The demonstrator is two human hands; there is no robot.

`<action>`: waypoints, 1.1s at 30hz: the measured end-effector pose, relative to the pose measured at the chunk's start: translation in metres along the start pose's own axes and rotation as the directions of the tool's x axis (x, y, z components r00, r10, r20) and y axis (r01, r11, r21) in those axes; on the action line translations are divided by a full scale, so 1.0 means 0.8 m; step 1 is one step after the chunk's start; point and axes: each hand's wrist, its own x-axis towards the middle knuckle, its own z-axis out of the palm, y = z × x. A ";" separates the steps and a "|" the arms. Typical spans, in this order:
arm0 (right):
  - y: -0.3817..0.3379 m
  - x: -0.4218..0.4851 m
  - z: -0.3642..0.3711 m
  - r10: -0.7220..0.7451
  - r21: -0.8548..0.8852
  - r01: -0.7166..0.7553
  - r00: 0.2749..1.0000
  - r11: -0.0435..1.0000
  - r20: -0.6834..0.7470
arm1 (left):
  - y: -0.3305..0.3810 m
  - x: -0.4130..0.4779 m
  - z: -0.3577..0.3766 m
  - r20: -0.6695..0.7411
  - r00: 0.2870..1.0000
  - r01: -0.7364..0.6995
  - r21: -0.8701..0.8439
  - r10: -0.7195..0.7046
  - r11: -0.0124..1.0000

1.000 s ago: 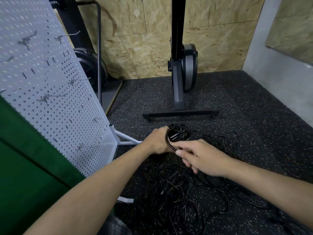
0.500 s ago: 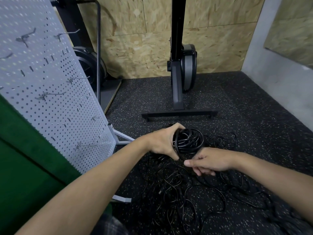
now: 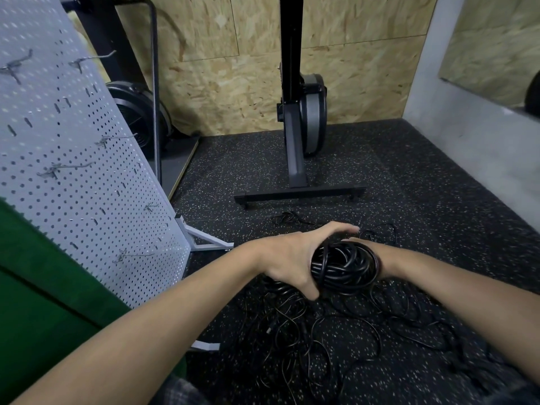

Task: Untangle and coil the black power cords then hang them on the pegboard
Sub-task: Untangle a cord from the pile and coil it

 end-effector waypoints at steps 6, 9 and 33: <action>0.007 -0.002 -0.007 0.082 0.289 -0.116 0.988 0.950 0.128 | 0.010 -0.005 0.012 0.062 0.997 -0.029 -0.159 0.040 0.987; 0.011 -0.001 -0.013 0.071 0.329 -0.106 0.991 0.938 0.116 | 0.015 0.003 0.024 0.100 0.995 -0.009 0.122 -0.003 0.993; -0.053 -0.004 -0.009 -0.031 0.374 0.107 0.979 0.921 -0.204 | -0.075 0.041 0.031 -0.230 0.852 0.508 0.151 -0.470 0.848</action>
